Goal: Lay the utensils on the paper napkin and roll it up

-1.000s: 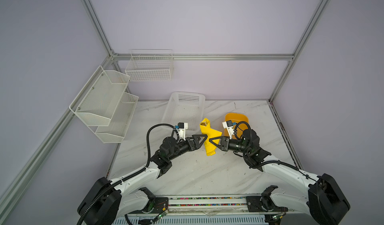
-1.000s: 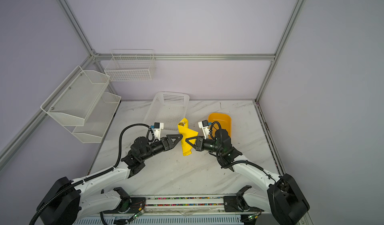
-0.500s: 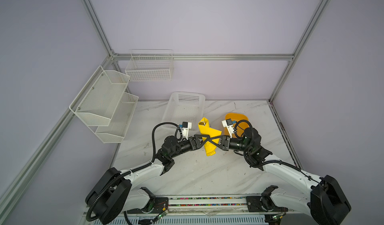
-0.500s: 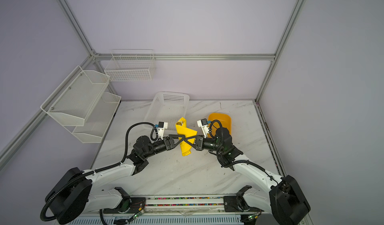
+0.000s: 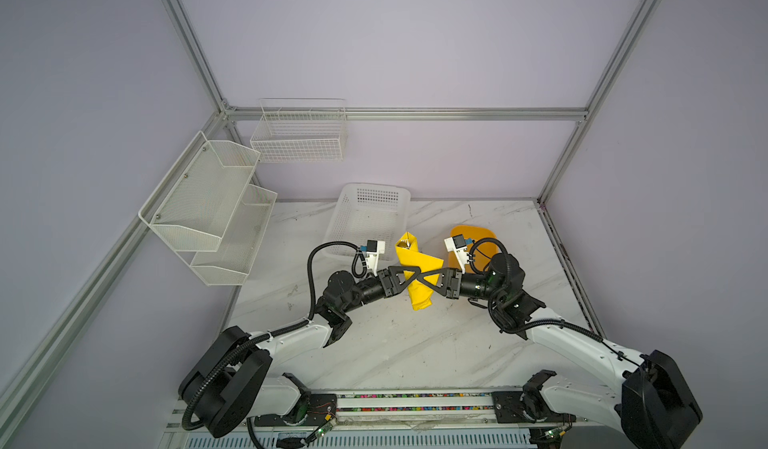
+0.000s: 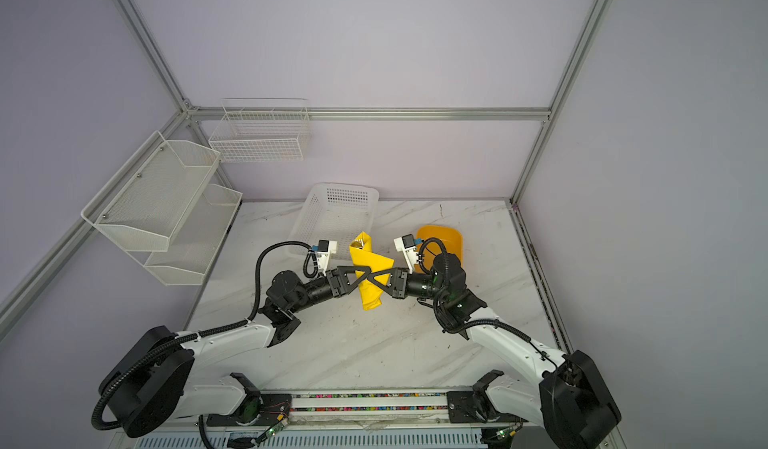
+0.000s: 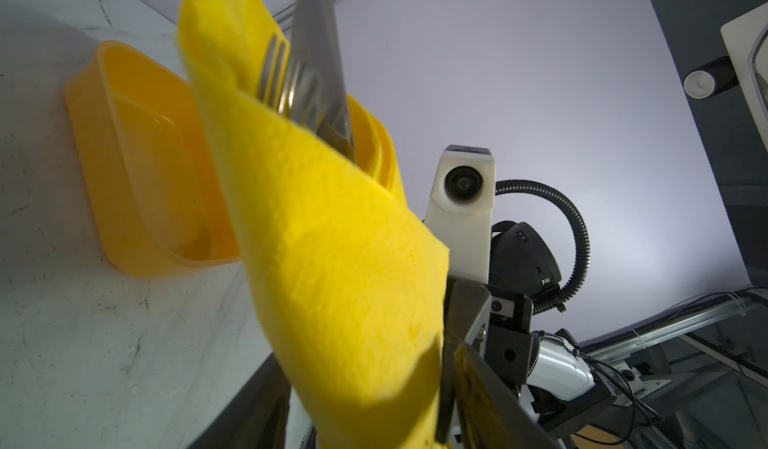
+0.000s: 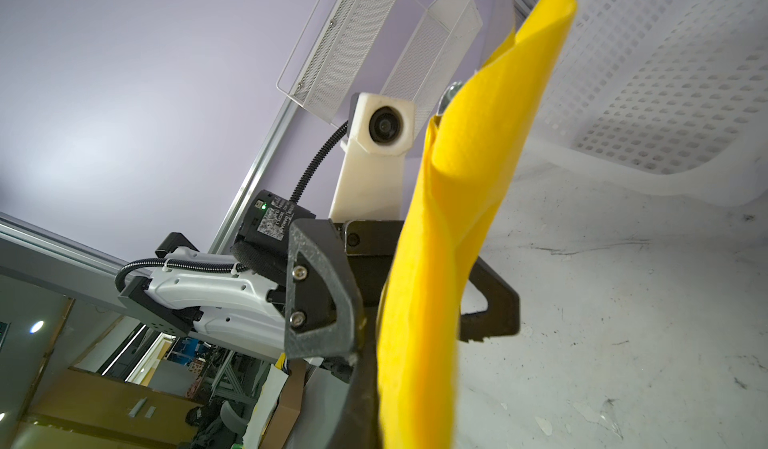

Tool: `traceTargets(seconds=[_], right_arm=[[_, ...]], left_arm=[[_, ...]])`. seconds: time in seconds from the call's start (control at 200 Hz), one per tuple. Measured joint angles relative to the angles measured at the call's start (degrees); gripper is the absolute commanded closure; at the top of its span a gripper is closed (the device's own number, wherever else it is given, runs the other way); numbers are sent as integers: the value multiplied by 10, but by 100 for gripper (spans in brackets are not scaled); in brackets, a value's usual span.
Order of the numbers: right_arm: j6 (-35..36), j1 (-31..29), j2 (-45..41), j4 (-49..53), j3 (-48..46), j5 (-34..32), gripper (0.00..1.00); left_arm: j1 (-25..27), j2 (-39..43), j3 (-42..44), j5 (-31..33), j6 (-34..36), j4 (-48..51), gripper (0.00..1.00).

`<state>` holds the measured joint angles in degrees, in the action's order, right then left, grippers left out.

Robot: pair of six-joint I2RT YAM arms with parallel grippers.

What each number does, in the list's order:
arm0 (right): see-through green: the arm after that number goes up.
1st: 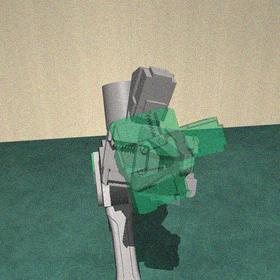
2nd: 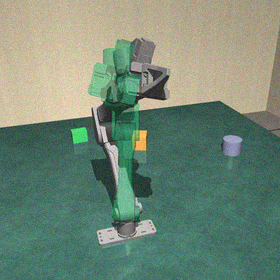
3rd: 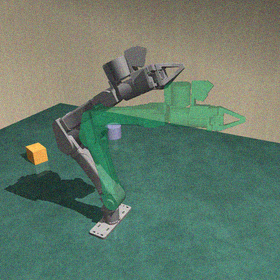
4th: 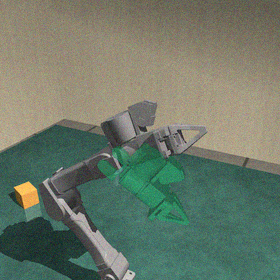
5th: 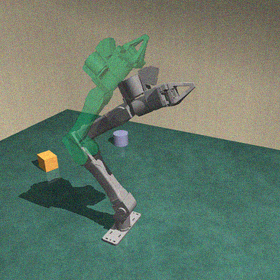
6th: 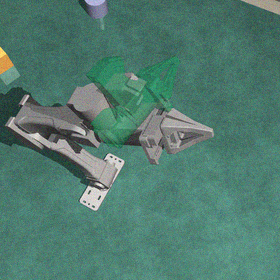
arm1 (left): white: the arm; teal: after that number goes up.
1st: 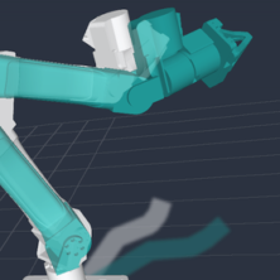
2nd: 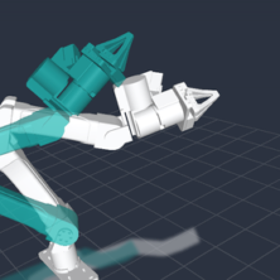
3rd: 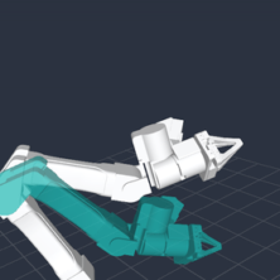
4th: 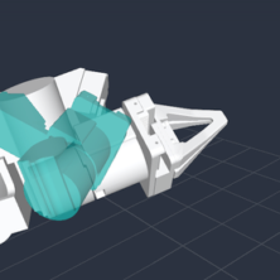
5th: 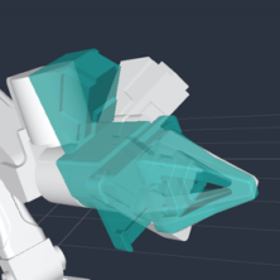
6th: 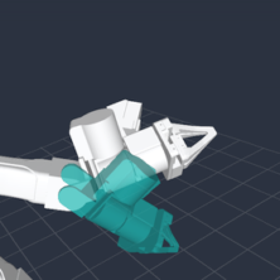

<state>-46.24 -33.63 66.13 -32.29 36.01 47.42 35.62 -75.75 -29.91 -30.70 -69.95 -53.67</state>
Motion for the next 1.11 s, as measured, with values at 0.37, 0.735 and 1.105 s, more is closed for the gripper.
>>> traceTargets(seconds=[0.37,0.735,1.105], right_arm=[[-5,0,1,-10,0,4,93],[-10,0,2,-26,0,11,93],[-10,0,2,-31,0,10,93]], left_arm=[[0,0,0,11,-13,-28,55],[0,0,0,20,-25,-47,69],[0,0,0,24,-30,-56,78]])
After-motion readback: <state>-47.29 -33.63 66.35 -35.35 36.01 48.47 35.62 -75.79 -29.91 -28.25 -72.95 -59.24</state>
